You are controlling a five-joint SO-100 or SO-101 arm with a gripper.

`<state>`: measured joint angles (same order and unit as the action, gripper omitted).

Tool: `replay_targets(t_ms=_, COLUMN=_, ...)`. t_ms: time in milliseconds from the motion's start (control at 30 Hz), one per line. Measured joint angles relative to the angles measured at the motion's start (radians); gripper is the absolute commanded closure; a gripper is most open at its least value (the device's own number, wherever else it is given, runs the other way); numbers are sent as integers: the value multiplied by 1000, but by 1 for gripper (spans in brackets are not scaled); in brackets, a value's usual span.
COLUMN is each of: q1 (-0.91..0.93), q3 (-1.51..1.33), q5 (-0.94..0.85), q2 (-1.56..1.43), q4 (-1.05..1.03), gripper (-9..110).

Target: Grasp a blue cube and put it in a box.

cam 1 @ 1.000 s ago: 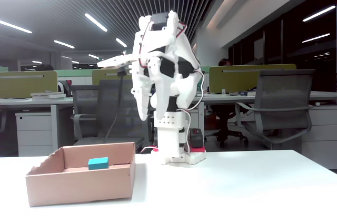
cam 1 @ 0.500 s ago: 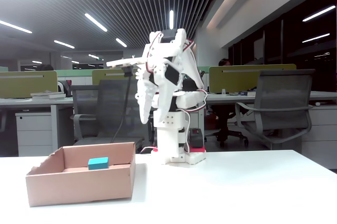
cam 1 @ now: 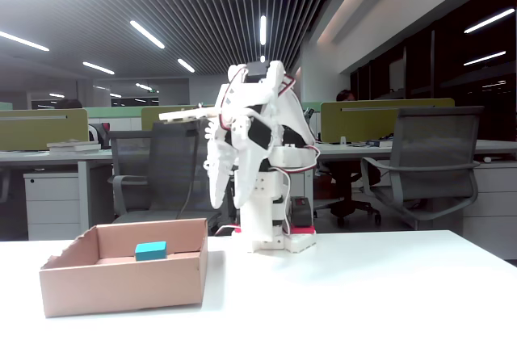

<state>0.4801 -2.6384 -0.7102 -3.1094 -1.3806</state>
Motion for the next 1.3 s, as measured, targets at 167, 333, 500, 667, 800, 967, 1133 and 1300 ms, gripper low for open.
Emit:
replay_targets(t_ms=167, q1=25, q3=-64, q5=0, q2=-72, q4=0, gripper=85)
replay_targets(t_ms=333, q1=40, q3=-109, q5=0, q2=-74, q4=21, gripper=85)
replay_targets(t_ms=500, q1=43, q3=-166, q5=8, q2=-74, q4=52, gripper=85)
replay_targets(t_ms=667, q1=51, q3=-195, q5=12, q2=-74, q4=98, gripper=85)
replay_targets(t_ms=800, q1=44, q3=-224, q5=12, q2=-74, q4=137, gripper=85)
replay_targets(t_ms=967, q1=51, q3=-236, q5=12, q2=-74, q4=153, gripper=84)
replay_targets(t_ms=1133, q1=48, q3=-261, q5=12, q2=-74, q4=179, gripper=84)
replay_targets(t_ms=1300, q1=43, q3=-287, q5=12, q2=-77, q4=215, gripper=84)
